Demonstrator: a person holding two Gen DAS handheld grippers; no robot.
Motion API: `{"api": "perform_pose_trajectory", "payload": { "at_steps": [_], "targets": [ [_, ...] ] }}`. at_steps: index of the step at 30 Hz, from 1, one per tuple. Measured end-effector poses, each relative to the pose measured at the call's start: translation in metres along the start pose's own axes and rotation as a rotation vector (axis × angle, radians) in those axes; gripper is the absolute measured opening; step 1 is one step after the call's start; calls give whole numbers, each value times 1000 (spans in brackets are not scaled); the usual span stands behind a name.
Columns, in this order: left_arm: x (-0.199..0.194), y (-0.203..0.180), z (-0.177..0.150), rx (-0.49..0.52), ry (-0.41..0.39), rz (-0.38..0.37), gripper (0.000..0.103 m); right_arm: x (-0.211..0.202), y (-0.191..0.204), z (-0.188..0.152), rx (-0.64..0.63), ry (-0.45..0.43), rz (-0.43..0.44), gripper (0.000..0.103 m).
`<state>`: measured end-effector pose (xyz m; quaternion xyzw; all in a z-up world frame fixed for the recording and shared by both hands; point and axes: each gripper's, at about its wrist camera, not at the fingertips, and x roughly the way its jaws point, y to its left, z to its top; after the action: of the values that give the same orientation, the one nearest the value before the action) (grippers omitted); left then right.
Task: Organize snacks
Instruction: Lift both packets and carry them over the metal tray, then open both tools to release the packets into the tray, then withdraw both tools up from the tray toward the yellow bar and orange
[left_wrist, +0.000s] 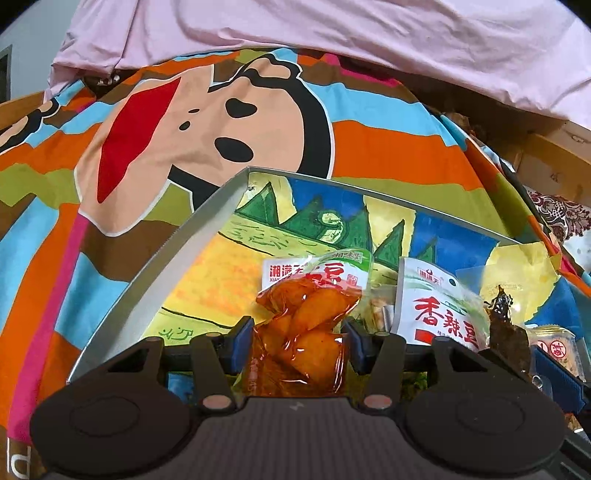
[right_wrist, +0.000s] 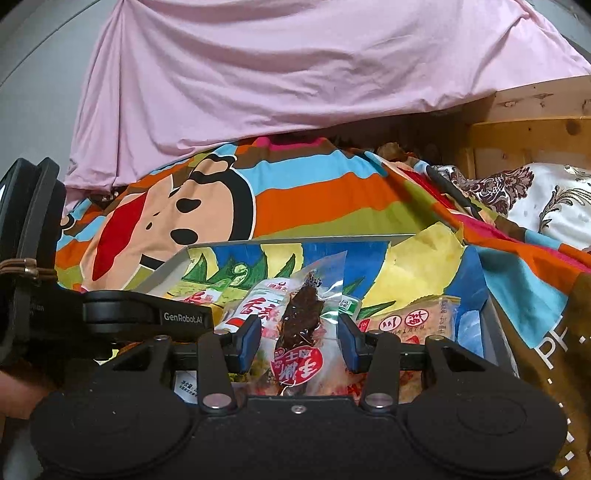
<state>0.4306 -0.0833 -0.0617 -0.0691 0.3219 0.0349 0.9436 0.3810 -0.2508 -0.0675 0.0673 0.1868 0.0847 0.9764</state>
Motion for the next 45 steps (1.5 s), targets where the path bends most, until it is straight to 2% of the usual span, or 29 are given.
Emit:
{"api": "perform_pose_trajectory", "payload": {
  "at_steps": [4,8,10,17,19,20,23,29,33,39,45],
  "targets": [
    [1,3,0,-13,4,-4,58,2,2,-1,-13,4,1,50],
    [3,10,1,-54,29,-9,62,0,1,1,-9,-4,5,59],
    [-1,14,2,-78,15,-8,77,-3,0,2,-4,-17,8,64],
    [-31,24,13,-115,-58,-26,86,-34,-9,21,22,-134,3,83],
    [-44,27,15,-122,-88,-22,97,-46,-11,29,25,-163,-5,86],
    [-51,28,17,-123,-106,-15,99,-53,-13,34,26,-177,-11,87],
    [-75,33,20,-115,-170,-16,101,-74,-15,46,32,-207,-25,91],
    [-127,42,25,-140,-237,-30,102,-125,-12,59,20,-277,-18,96],
    [-164,44,18,-118,-278,-12,102,-161,-5,58,0,-300,-12,99],
    [-220,50,-7,-98,-306,-22,102,-218,4,51,-19,-334,-18,102],
    [-263,68,-33,-203,-270,-48,102,-270,9,28,-36,-365,-9,102]
  ]
}}
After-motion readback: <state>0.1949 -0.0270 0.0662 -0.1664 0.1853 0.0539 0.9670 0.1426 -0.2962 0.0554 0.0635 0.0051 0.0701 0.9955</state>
